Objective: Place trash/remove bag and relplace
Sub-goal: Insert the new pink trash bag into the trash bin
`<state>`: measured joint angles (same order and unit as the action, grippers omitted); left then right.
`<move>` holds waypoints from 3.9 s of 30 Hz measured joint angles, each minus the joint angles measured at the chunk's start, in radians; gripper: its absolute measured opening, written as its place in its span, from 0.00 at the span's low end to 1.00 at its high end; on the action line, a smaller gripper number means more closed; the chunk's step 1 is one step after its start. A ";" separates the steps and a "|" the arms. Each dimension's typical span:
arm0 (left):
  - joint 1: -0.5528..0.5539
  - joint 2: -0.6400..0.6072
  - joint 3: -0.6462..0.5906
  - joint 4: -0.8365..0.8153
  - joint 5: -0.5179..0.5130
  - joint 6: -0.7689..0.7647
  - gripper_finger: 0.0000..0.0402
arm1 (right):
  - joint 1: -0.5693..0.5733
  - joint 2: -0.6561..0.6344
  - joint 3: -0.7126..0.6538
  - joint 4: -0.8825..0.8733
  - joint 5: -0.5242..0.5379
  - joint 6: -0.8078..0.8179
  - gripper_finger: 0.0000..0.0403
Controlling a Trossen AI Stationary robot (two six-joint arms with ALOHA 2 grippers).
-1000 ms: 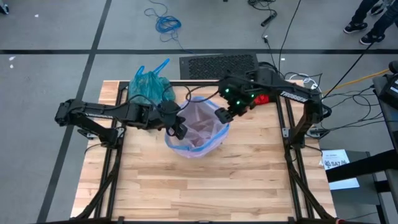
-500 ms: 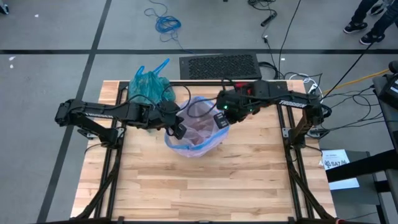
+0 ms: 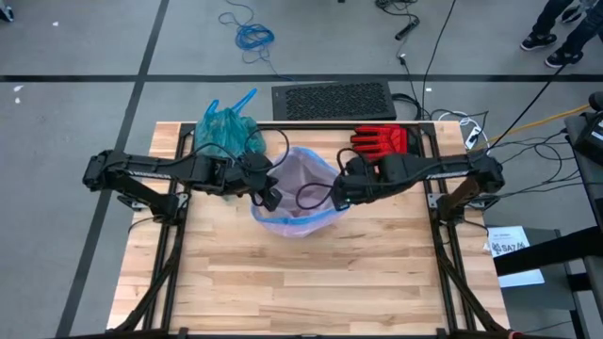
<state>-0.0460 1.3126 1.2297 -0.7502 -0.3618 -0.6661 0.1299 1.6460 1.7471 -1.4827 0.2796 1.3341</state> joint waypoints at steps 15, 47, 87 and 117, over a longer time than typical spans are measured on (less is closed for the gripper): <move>0.000 0.000 0.000 -0.001 -0.007 0.001 0.00 | -0.025 -0.075 -0.396 0.456 -0.014 0.019 0.00; 0.000 0.000 0.000 -0.001 -0.016 0.052 0.00 | -0.090 -0.506 -0.446 0.602 -0.115 -0.278 0.40; -0.001 -0.043 -0.001 0.007 0.046 0.045 0.00 | -0.723 -0.012 -0.449 1.332 -1.103 -0.812 0.00; -0.002 -0.044 0.000 -0.003 0.043 0.053 0.00 | -0.677 0.099 -0.446 1.022 -1.076 -0.973 0.00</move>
<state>-0.0483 1.2688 1.2293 -0.7529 -0.3193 -0.6136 -0.5476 1.7449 1.3014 -0.4604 -0.7961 0.3609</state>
